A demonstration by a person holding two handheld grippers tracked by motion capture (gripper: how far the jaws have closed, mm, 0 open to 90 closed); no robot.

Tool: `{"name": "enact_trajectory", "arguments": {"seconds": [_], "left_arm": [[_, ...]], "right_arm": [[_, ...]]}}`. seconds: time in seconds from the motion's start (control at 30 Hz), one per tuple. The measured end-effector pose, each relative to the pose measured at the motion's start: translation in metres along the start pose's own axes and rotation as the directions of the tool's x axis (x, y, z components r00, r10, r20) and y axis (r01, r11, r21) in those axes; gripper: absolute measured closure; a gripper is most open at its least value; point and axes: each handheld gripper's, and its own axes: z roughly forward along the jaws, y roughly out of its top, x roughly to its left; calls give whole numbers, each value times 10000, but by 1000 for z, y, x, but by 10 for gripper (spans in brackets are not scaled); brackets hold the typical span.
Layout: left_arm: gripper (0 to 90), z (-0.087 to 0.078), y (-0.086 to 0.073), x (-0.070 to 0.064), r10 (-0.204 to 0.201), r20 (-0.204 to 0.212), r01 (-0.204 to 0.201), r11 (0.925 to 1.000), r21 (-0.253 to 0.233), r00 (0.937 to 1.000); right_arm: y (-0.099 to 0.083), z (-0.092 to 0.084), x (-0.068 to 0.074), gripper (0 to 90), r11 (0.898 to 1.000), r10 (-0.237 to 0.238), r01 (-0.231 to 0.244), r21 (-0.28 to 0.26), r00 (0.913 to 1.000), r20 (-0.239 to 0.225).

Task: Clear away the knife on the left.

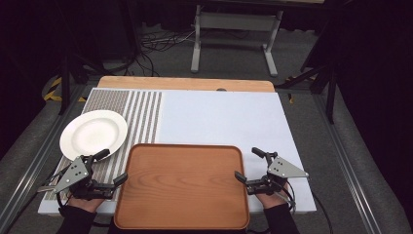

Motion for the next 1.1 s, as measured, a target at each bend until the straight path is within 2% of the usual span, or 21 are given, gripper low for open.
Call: {"name": "enact_trajectory", "arguments": {"seconds": [0.13,0.23,0.3,0.53,0.67,0.73,0.77,0.87,1.1], "left_arm": [[2,-2,3,1,-17,404,17,10000,21,9992],[4,-3,6,1,15,388,-20,9999,120,9992],[12,-4,9,2,101,505,-111,9997,204,9987],[48,-5,16,3,31,821,-54,9996,273,9966],[66,-5,24,4,352,919,-408,9974,599,9951],[77,-6,29,5,492,1131,-573,9960,689,9924],[81,-6,31,6,522,1286,-620,9954,736,9903],[85,-7,34,7,535,1384,-658,9941,863,9889],[92,-15,46,12,896,1642,-1127,9841,1370,9824]], "right_arm": [[0,0,1,13,10000,2,-2,7,10000,-52],[0,-1,1,14,10000,1,-1,7,10000,-55],[0,-1,0,15,10000,9,-9,3,10000,-60],[2,2,-1,17,10000,-3,3,-25,9999,-104],[2,2,-2,22,10000,-4,4,31,9999,-166],[2,3,-2,27,10000,22,-22,29,9998,-213],[2,3,-2,27,10000,31,-30,40,9997,-226],[2,3,-2,28,10000,21,-20,30,9997,-260],[2,3,-1,33,9999,49,-45,92,9993,-368]]}}
